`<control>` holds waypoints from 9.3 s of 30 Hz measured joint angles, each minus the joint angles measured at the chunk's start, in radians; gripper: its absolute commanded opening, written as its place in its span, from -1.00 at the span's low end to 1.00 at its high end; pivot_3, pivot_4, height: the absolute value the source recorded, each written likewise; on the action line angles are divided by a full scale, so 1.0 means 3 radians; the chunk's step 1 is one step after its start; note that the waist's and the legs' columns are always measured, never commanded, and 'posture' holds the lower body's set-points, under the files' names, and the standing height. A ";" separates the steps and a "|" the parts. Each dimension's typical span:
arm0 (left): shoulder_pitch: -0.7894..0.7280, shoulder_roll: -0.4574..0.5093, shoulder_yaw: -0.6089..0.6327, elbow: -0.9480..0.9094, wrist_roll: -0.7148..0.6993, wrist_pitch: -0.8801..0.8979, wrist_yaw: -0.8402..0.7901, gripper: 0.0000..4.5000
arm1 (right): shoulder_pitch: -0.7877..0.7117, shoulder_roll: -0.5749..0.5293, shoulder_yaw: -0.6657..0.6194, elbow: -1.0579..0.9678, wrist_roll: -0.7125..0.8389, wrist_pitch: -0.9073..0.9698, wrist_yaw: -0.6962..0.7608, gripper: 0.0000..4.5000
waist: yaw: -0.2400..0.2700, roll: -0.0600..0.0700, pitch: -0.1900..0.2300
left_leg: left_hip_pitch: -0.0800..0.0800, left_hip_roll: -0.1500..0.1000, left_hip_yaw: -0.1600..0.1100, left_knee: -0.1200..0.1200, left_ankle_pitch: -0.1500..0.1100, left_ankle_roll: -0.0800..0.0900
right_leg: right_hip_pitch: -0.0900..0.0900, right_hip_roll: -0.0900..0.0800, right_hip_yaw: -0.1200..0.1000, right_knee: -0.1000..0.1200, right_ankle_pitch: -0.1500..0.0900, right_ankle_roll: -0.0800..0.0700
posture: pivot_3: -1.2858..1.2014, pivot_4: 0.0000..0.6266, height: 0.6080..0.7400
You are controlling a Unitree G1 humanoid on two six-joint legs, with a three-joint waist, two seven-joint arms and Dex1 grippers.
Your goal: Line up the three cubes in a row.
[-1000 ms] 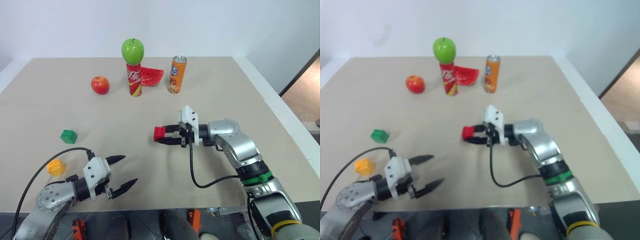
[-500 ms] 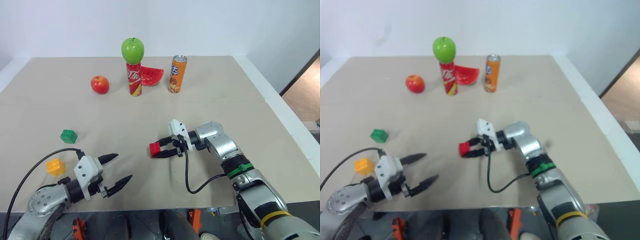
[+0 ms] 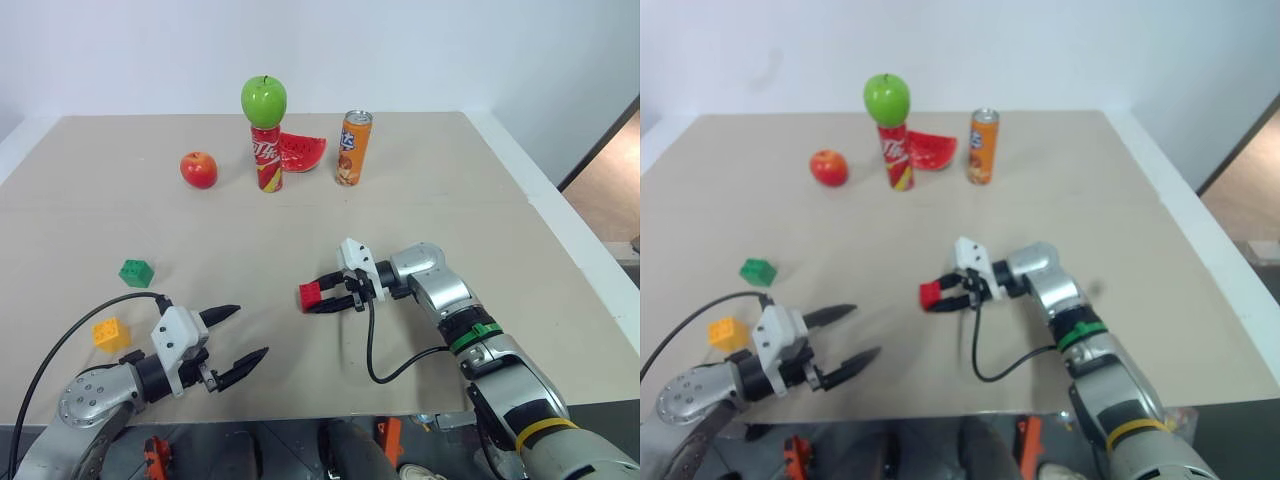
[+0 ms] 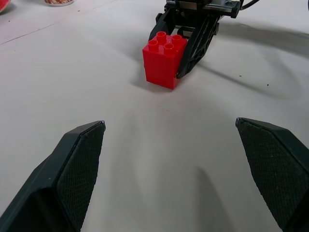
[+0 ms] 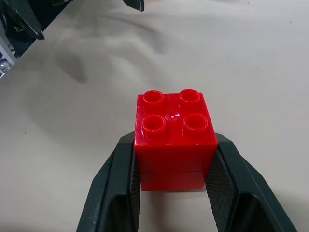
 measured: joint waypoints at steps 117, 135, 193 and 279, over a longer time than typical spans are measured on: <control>-0.2573 0.0260 -0.0914 0.2292 0.0555 -0.0464 -0.1854 -0.40 | 0.0522 -0.0522 -0.0596 -0.1873 0.0648 0.0807 -0.0402 1.00 | 0.0001 -0.0006 0.0001 | -0.0028 -0.0004 -0.0009 0.0013 0.0007 -0.0012 | -0.0018 0.0003 -0.0005 0.0003 0.0009 0.0003 | 0.03 -0.52 1.00; -0.2599 0.0107 -0.1004 0.2212 0.0660 -0.0163 -0.1767 -0.40 | 0.0536 -0.0541 -0.0595 -0.1878 0.0615 0.0782 -0.0449 1.00 | 0.0003 -0.0006 0.0001 | -0.0030 -0.0004 -0.0011 0.0019 0.0008 -0.0011 | -0.0016 0.0003 -0.0006 0.0005 0.0011 0.0005 | 0.03 -0.52 1.00; -0.2305 0.0507 -0.0744 0.1697 0.0654 -0.0030 -0.1684 0.97 | 0.0618 -0.0586 -0.0531 -0.1816 0.0547 0.0703 -0.0362 1.00 | 0.0002 -0.0005 0.0001 | -0.0034 -0.0001 -0.0011 0.0044 0.0007 -0.0009 | -0.0011 0.0004 -0.0005 0.0007 0.0023 0.0013 | 0.03 -0.52 1.00; -0.0646 0.0478 0.0603 0.1002 0.0084 -0.0078 -0.0679 -0.40 | 0.0318 -0.0660 -0.0428 -0.1791 0.0650 0.1183 -0.0088 1.00 | 0.0001 -0.0011 0.0005 | -0.0023 -0.0008 -0.0011 0.0015 -0.0001 -0.0012 | -0.0016 0.0006 0.0004 -0.0001 0.0009 -0.0001 | 0.03 -0.52 1.00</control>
